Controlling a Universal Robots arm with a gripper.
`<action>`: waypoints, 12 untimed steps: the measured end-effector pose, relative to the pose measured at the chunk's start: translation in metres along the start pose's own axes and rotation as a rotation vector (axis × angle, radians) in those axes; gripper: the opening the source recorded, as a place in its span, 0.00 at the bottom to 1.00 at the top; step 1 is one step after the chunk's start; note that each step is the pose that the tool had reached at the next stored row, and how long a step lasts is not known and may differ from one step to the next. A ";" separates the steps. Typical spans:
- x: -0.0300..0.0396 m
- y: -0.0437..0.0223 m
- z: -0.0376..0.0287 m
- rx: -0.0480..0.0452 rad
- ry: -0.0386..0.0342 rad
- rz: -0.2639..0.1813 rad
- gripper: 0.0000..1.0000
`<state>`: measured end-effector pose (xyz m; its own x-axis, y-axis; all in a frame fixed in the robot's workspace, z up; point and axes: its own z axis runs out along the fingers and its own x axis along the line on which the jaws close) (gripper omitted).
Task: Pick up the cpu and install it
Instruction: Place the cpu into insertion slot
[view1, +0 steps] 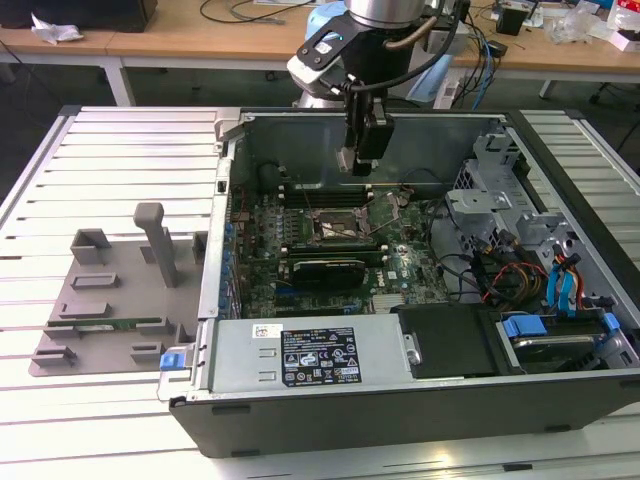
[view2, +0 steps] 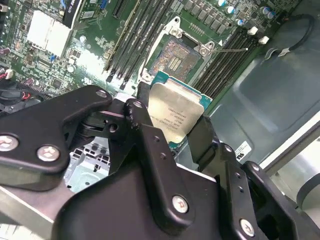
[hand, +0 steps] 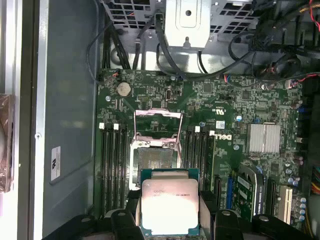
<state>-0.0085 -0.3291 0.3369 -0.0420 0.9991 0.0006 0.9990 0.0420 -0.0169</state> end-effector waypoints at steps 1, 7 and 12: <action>0.0000 0.0000 0.0000 -0.0001 0.0000 0.000 0.55; 0.0000 0.0001 0.0039 0.0000 0.0000 0.000 0.55; 0.0000 0.0002 0.0077 0.0000 -0.0001 0.000 0.55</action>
<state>-0.0085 -0.3291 0.3292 -0.0417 0.9991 0.0006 0.9990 0.0417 -0.0169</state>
